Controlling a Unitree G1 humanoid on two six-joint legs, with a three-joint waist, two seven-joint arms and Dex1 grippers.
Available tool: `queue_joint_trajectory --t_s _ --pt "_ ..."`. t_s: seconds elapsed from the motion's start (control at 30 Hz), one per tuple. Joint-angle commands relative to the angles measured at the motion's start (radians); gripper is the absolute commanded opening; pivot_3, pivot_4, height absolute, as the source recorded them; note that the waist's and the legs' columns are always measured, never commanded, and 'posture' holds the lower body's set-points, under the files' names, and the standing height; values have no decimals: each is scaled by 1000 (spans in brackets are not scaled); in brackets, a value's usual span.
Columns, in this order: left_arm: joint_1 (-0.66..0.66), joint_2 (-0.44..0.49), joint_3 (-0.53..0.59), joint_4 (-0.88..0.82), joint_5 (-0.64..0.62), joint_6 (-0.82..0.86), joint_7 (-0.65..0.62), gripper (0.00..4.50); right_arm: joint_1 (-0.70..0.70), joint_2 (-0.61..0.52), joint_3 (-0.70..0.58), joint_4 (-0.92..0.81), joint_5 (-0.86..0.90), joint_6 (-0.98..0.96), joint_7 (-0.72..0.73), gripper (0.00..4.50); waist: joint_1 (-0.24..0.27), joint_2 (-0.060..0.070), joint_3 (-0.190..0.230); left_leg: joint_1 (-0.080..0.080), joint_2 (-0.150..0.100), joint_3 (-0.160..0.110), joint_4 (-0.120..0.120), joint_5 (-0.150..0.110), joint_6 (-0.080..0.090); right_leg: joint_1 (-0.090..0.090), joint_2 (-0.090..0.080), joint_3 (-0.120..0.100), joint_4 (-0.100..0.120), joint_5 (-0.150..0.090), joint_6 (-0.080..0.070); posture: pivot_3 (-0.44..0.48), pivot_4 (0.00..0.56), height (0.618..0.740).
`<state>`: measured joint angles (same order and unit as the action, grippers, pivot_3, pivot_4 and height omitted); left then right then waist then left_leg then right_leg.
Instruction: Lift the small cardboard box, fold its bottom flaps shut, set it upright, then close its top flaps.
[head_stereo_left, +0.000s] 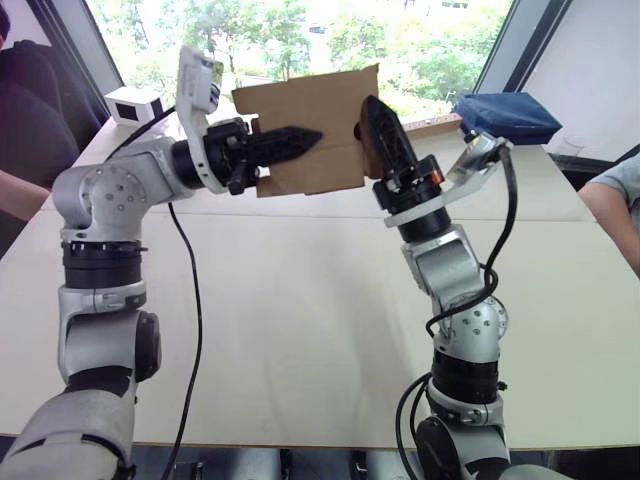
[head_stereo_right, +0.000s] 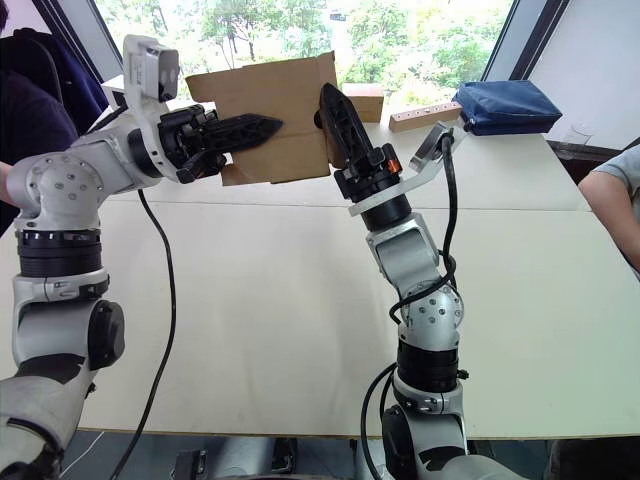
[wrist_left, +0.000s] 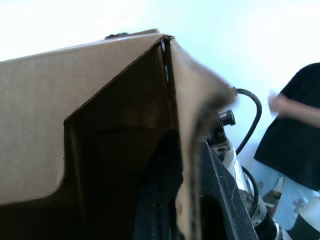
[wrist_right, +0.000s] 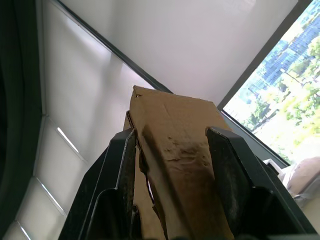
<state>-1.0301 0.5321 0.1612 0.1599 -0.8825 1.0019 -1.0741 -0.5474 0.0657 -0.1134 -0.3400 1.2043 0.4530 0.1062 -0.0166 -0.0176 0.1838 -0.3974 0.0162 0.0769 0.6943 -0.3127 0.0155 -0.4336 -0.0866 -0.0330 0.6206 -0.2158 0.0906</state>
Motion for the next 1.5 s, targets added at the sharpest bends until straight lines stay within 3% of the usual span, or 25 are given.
queue_joint_trajectory --t_s 0.03,0.87,1.5 --pt "-32 -9 24 4 -24 0 7 0 -5 24 65 -38 -37 5 20 2277 0 0 0 0 0 0 0 0 0 0 0 0 0 0 0 0 150 740" --pt "-43 -37 80 21 -84 55 68 0 -17 57 41 -23 -124 -57 33 2277 -1 0 0 0 0 0 0 0 -1 0 0 0 0 0 0 0 150 740" --pt "-49 -49 108 34 -130 64 124 0 -34 108 20 -24 -64 -72 -7 2277 -1 0 0 0 0 0 0 0 -1 0 0 0 0 0 0 0 150 740"
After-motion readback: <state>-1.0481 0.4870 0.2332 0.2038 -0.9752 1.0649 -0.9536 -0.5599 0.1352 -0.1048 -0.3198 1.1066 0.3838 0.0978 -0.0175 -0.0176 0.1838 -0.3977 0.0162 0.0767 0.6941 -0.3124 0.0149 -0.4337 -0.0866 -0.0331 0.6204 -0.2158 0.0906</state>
